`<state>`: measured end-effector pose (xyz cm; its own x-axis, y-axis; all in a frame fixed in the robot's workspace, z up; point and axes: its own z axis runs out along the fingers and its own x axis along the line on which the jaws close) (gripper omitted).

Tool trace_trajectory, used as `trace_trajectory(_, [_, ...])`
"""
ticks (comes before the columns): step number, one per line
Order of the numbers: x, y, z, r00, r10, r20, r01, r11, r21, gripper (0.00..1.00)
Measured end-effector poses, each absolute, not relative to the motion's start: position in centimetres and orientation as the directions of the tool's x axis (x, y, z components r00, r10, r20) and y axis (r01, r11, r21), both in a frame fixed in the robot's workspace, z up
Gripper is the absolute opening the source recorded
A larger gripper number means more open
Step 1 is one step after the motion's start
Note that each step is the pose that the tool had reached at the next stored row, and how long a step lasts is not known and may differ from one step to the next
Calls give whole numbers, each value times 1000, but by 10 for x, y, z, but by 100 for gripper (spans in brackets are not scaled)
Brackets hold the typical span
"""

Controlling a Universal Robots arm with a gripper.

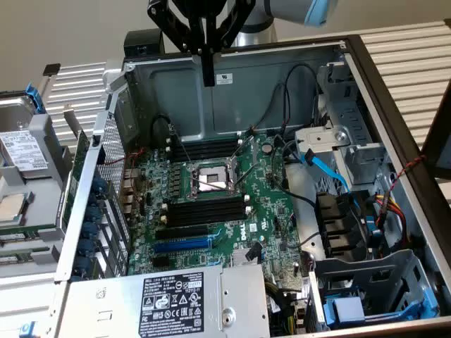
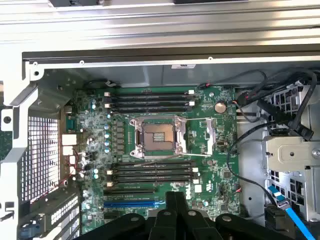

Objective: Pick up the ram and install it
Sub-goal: 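Reach for the ram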

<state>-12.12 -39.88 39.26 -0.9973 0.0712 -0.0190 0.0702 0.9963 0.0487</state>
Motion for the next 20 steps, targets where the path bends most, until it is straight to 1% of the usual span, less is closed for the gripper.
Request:
trace_trajectory(13, [-121, -399, 393, -997, 71, -19, 70, 996, 49, 11])
trace_trajectory(20, [-139, -401, 393, -997, 71, -26, 70, 996, 50, 11])
